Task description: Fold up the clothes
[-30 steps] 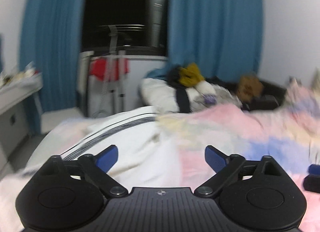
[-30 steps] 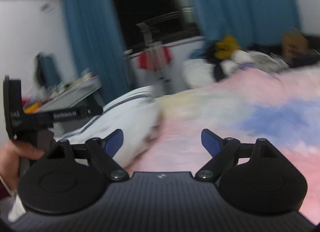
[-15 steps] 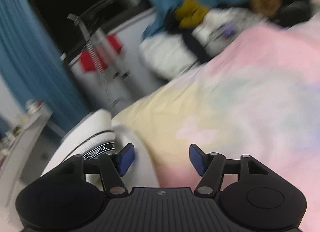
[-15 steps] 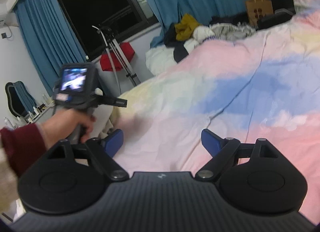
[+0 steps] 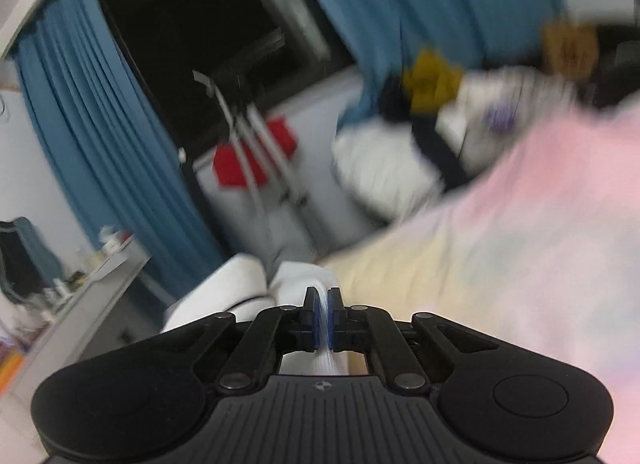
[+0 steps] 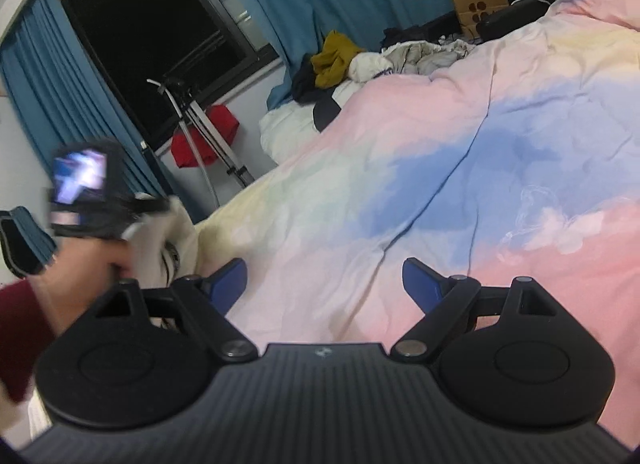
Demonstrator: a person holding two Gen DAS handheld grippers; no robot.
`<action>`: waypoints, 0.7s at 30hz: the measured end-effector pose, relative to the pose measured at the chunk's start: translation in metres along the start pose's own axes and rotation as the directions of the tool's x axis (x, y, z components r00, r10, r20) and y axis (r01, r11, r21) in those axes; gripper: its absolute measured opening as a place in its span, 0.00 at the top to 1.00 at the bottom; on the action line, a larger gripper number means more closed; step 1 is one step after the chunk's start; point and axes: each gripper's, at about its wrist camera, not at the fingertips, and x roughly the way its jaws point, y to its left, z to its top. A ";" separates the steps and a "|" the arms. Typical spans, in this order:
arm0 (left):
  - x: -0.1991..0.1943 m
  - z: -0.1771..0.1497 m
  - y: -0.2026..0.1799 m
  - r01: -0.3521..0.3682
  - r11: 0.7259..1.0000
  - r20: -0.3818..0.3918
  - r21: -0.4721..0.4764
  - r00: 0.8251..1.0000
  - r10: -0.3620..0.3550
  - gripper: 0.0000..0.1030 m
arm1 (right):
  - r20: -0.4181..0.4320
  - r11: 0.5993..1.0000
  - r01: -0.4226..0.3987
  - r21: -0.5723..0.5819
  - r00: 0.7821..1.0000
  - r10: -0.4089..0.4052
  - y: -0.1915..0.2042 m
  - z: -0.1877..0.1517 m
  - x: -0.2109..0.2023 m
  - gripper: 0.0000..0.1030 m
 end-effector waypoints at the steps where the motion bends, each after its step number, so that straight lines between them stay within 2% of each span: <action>1: -0.023 0.006 0.010 0.036 0.999 0.033 -0.024 0.999 -0.036 0.96 | 0.004 1.000 -0.003 -0.005 1.000 0.003 0.001 0.000 -0.002 0.16; 4: -0.097 0.016 0.039 0.153 0.987 0.146 -0.050 0.979 -0.145 0.96 | 0.020 1.000 -0.019 -0.012 1.000 0.019 0.006 0.002 -0.012 0.16; 7: -0.170 0.006 0.058 0.305 0.947 0.210 -0.097 0.937 -0.280 0.96 | 0.058 0.999 -0.033 0.005 0.998 0.033 0.006 0.009 -0.027 0.16; 10: -0.227 -0.036 0.068 0.425 0.901 0.262 -0.089 0.882 -0.391 0.96 | 0.106 0.997 -0.051 0.051 0.993 0.045 0.001 0.019 -0.046 0.16; 12: -0.261 -0.073 0.071 0.480 0.873 0.287 -0.086 0.851 -0.439 0.96 | 0.101 0.984 -0.111 0.140 0.990 0.098 -0.010 0.025 -0.055 0.14; 13: -0.271 -0.089 0.075 0.495 0.863 0.293 -0.102 0.844 -0.449 0.96 | 0.086 0.968 -0.158 0.195 0.986 0.144 -0.016 0.025 -0.055 0.14; 15: -0.287 -0.125 0.085 0.500 0.846 0.302 -0.186 0.848 -0.435 0.96 | 0.051 0.923 -0.244 0.297 0.970 0.239 -0.026 0.023 -0.052 0.14; 19: -0.286 -0.170 0.107 0.479 0.817 0.315 -0.322 0.868 -0.385 0.96 | -0.081 0.882 -0.270 0.386 0.943 0.323 -0.027 0.010 -0.029 0.14; 21: -0.284 -0.184 0.123 0.474 0.783 0.314 -0.403 0.875 -0.368 0.95 | -0.167 0.887 -0.247 0.389 0.928 0.332 -0.024 0.003 -0.015 0.14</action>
